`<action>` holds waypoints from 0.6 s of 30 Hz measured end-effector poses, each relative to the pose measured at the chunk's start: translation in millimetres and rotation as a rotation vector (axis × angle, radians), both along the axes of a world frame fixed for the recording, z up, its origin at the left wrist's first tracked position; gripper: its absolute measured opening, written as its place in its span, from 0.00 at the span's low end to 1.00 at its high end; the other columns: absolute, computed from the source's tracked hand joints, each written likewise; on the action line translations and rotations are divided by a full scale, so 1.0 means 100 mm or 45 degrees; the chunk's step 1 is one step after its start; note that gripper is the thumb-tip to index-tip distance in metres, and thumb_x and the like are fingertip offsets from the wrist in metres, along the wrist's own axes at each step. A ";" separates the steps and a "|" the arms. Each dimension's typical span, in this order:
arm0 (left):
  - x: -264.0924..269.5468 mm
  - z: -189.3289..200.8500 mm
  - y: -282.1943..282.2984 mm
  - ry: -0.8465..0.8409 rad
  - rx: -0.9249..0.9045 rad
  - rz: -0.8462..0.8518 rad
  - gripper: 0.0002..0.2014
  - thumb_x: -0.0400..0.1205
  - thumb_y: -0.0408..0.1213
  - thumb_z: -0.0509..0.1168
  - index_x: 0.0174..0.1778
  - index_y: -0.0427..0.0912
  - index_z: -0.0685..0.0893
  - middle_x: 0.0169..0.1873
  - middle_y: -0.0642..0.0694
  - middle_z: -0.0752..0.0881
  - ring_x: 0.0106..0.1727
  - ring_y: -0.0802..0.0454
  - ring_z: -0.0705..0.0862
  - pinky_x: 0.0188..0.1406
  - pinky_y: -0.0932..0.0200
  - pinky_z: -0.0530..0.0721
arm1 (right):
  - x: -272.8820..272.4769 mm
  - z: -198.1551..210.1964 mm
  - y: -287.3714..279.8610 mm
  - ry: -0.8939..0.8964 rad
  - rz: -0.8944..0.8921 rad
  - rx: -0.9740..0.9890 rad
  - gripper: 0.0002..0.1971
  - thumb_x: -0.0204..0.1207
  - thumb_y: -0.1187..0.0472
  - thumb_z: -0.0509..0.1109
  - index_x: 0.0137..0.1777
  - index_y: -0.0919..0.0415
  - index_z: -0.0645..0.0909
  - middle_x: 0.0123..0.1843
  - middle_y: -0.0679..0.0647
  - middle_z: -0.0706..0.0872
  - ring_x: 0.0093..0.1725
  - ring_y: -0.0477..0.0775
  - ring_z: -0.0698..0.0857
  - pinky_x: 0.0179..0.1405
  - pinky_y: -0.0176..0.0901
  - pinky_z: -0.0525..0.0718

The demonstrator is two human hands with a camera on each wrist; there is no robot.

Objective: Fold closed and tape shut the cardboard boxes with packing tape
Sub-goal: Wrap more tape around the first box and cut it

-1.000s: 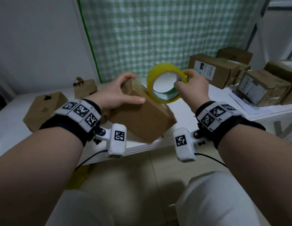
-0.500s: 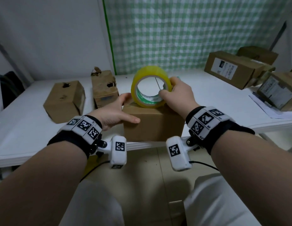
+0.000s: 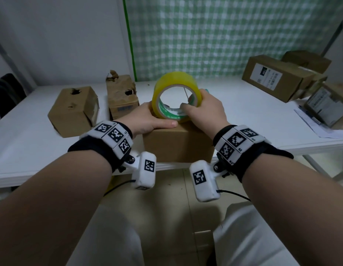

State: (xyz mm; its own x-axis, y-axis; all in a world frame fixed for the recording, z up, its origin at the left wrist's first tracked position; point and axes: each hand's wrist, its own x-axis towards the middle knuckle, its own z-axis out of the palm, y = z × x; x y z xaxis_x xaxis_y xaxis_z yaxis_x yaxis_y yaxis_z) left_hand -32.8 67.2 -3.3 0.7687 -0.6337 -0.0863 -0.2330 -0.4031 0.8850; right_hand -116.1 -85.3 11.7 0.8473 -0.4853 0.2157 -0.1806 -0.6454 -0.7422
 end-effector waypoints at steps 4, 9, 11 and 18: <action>-0.06 -0.05 -0.01 -0.016 -0.104 0.028 0.40 0.56 0.49 0.80 0.67 0.47 0.80 0.58 0.53 0.87 0.59 0.59 0.83 0.66 0.57 0.79 | 0.01 -0.03 0.00 -0.002 -0.011 0.006 0.13 0.73 0.56 0.68 0.55 0.61 0.78 0.48 0.57 0.85 0.49 0.59 0.81 0.52 0.53 0.81; -0.02 -0.07 0.01 -0.063 0.027 0.040 0.52 0.49 0.63 0.81 0.71 0.50 0.76 0.63 0.54 0.84 0.64 0.57 0.81 0.70 0.52 0.76 | 0.05 -0.01 0.00 -0.151 -0.007 0.045 0.05 0.70 0.65 0.66 0.44 0.61 0.75 0.47 0.61 0.81 0.45 0.61 0.77 0.33 0.43 0.71; 0.01 -0.08 0.02 -0.076 0.080 0.040 0.56 0.47 0.67 0.80 0.73 0.51 0.74 0.65 0.54 0.82 0.66 0.56 0.80 0.72 0.50 0.75 | 0.05 0.02 0.00 -0.185 -0.001 0.014 0.06 0.69 0.66 0.66 0.39 0.56 0.71 0.46 0.61 0.79 0.42 0.58 0.73 0.27 0.35 0.63; 0.03 -0.04 0.03 -0.180 0.392 0.031 0.37 0.55 0.72 0.73 0.58 0.63 0.74 0.66 0.47 0.72 0.65 0.48 0.75 0.66 0.46 0.76 | -0.15 0.20 -0.45 -0.271 -0.157 -0.018 0.18 0.69 0.70 0.63 0.58 0.56 0.81 0.51 0.57 0.78 0.48 0.57 0.76 0.40 0.34 0.67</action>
State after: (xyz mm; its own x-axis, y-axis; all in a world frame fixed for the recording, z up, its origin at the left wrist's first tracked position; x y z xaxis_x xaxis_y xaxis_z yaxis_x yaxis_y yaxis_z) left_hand -30.1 70.6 -7.2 0.8013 -0.5759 -0.1623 -0.3318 -0.6534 0.6804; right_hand -131.3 -130.0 31.6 0.7166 -0.5779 0.3905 -0.0990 -0.6385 -0.7632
